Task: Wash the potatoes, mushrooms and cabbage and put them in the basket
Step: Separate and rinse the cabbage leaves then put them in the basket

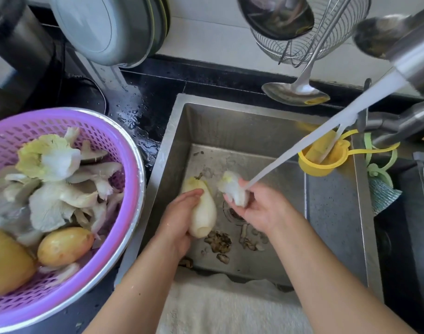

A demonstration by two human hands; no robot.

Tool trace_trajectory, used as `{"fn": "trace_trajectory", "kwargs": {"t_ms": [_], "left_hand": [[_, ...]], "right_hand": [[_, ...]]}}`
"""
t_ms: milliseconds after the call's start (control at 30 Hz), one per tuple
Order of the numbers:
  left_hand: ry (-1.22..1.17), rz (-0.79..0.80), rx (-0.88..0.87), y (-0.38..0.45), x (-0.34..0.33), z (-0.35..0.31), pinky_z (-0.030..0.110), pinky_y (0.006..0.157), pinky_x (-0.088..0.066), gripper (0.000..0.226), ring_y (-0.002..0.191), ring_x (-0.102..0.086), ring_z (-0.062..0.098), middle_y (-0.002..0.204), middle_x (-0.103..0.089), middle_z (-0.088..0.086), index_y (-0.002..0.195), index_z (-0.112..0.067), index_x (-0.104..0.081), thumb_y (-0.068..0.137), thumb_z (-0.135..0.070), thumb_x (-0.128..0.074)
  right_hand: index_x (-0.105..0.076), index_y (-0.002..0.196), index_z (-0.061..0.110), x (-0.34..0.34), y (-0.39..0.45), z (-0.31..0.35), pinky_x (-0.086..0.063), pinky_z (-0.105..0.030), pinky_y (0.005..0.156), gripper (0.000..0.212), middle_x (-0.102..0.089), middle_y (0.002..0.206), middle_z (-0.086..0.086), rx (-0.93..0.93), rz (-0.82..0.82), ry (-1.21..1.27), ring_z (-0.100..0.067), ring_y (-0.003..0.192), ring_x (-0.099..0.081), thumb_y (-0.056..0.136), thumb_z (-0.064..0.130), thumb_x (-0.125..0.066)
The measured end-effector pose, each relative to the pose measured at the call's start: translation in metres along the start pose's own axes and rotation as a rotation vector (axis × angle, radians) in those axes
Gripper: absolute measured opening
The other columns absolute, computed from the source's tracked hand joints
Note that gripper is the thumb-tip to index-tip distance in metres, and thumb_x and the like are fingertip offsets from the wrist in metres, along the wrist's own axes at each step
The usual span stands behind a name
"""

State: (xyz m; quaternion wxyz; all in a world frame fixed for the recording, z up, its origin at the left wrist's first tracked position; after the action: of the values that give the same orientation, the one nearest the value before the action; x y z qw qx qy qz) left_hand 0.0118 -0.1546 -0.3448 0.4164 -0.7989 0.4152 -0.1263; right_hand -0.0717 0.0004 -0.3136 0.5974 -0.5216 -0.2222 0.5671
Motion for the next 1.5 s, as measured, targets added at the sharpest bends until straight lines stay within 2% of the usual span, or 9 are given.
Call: {"fn": "trace_trajectory", "kwargs": {"t_ms": [233,367,533,667,867,1033,1167,1367,1500], "left_hand": [[0.009,0.090,0.089,-0.055,0.012,-0.007,0.035,0.073,-0.052,0.028,0.095,-0.067,0.025,0.116,-0.070,0.004,0.124,-0.026,-0.068,0.106,-0.016,-0.049],[-0.064,0.134,0.102,-0.072,0.015,-0.006,0.043,0.086,-0.055,0.037,0.111,-0.067,0.033,0.130,-0.070,0.011,0.139,-0.029,-0.060,0.106,-0.018,-0.048],[-0.146,0.233,0.103,-0.087,0.019,-0.009,0.034,0.069,-0.059,0.029,0.083,-0.073,0.022,0.090,-0.075,0.014,0.117,-0.002,-0.065,0.109,-0.015,-0.041],[-0.335,0.198,0.115,-0.086,0.028,-0.004,0.031,0.072,-0.061,0.039,0.088,-0.075,0.018,0.093,-0.077,0.006,0.135,-0.003,-0.060,0.112,-0.019,-0.034],[-0.241,0.199,0.139,-0.074,0.009,-0.005,0.036,0.074,-0.055,0.029,0.082,-0.073,0.024,0.096,-0.078,0.011,0.113,-0.010,-0.073,0.105,-0.028,-0.052],[-0.204,0.287,0.136,-0.058,-0.035,-0.006,0.041,0.086,-0.060,0.048,0.107,-0.076,0.026,0.121,-0.076,0.016,0.128,-0.009,-0.069,0.110,-0.043,-0.041],[-0.204,0.319,0.107,-0.042,-0.054,0.000,0.053,0.112,-0.047,0.046,0.124,-0.068,0.033,0.128,-0.073,0.017,0.134,-0.006,-0.065,0.111,-0.036,-0.039],[-0.060,0.212,-0.029,-0.028,-0.055,0.014,0.041,0.094,-0.056,0.037,0.115,-0.071,0.028,0.118,-0.078,0.011,0.126,-0.013,-0.072,0.111,-0.030,-0.043],[0.101,0.182,-0.014,-0.029,-0.067,0.020,0.041,0.094,-0.059,0.044,0.108,-0.075,0.021,0.120,-0.076,0.005,0.133,-0.025,-0.061,0.099,-0.053,-0.062]], "right_hand": [[-0.069,0.104,0.024,0.021,-0.085,-0.011,-0.051,-0.027,0.066,0.016,-0.073,0.102,-0.005,0.451,-0.130,-0.931,-0.014,0.081,-0.067,0.093,0.013,-0.070],[-0.070,0.105,0.022,-0.043,-0.144,0.007,-0.039,-0.016,0.055,0.014,-0.067,0.076,0.011,0.843,0.069,-1.061,-0.001,0.063,-0.056,0.095,0.014,-0.065],[-0.070,0.125,0.011,-0.141,-0.187,-0.016,-0.047,-0.020,0.094,0.029,-0.070,0.116,0.000,1.229,0.341,-1.114,-0.010,0.106,-0.062,0.097,0.008,-0.062],[-0.058,0.144,0.016,-0.151,-0.164,-0.043,-0.042,-0.023,0.112,0.044,-0.061,0.142,0.002,1.110,0.501,-1.190,-0.006,0.131,-0.055,0.101,0.022,-0.061],[-0.073,0.100,0.026,-0.017,-0.078,-0.015,-0.054,-0.032,0.094,0.017,-0.073,0.103,0.013,0.733,-0.096,-1.132,-0.004,0.102,-0.067,0.102,0.020,-0.058],[-0.068,0.121,0.028,0.005,-0.045,-0.036,-0.057,-0.040,0.090,0.025,-0.077,0.113,0.005,0.198,0.201,-0.586,-0.012,0.100,-0.074,0.106,0.040,-0.052],[-0.055,0.134,0.036,0.017,-0.025,-0.033,-0.055,-0.047,0.102,0.041,-0.073,0.123,0.012,0.277,0.203,-0.583,-0.012,0.113,-0.071,0.096,0.044,-0.068],[-0.056,0.134,0.028,0.040,-0.009,-0.032,-0.058,-0.048,0.096,0.043,-0.073,0.125,0.001,0.310,0.137,-0.377,-0.021,0.114,-0.071,0.095,0.035,-0.072],[-0.052,0.130,0.031,0.037,-0.007,-0.039,-0.060,-0.038,0.088,0.045,-0.076,0.113,0.005,0.423,0.036,-0.450,-0.011,0.101,-0.075,0.092,0.029,-0.076]]}}
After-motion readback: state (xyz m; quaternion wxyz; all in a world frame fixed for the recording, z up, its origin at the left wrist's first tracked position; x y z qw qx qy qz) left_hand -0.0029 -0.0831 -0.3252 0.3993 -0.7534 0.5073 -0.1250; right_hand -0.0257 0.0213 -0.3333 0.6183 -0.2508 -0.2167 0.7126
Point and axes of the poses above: each hand's wrist, its own y-axis towards the middle knuckle, its own x-axis out of the back of the hand, z = x × y, the point moved 5 cm from there along y, towards the middle knuckle
